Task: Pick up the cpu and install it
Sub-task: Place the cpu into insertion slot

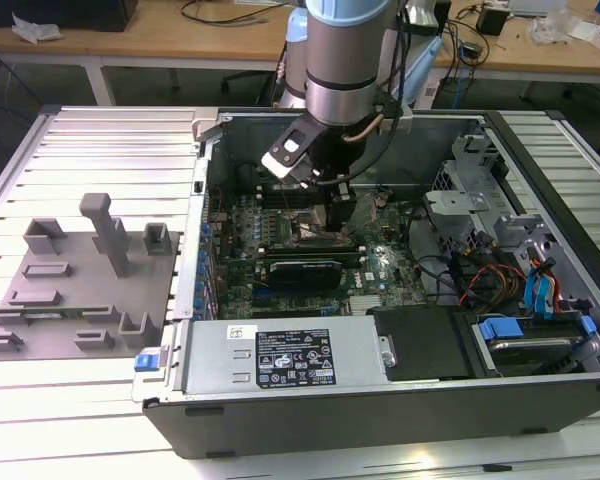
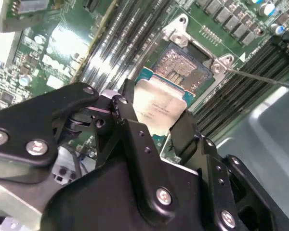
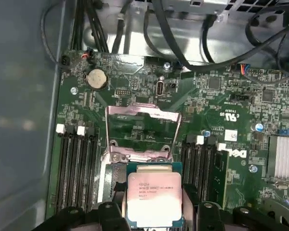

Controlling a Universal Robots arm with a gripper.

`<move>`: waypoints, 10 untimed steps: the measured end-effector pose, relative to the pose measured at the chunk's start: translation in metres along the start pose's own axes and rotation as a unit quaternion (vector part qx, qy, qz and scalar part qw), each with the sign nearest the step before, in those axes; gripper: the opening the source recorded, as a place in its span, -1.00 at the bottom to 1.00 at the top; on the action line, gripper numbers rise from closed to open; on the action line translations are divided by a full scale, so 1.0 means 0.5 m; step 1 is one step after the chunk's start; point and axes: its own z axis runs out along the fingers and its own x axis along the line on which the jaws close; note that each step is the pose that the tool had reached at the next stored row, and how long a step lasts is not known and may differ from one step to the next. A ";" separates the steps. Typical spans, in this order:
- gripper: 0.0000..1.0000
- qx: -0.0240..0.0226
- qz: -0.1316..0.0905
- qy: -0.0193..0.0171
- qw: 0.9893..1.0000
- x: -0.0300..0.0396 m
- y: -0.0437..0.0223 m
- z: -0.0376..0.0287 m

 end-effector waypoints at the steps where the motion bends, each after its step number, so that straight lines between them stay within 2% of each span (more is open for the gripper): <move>1: 0.09 0.015 0.001 -0.003 1.000 0.030 0.002 0.007; 2: 0.09 0.019 0.002 -0.004 1.000 0.030 0.002 0.008; 4: 0.09 0.025 0.002 -0.005 1.000 0.028 0.002 0.009; 10: 0.09 0.026 0.003 -0.005 1.000 0.027 0.002 0.012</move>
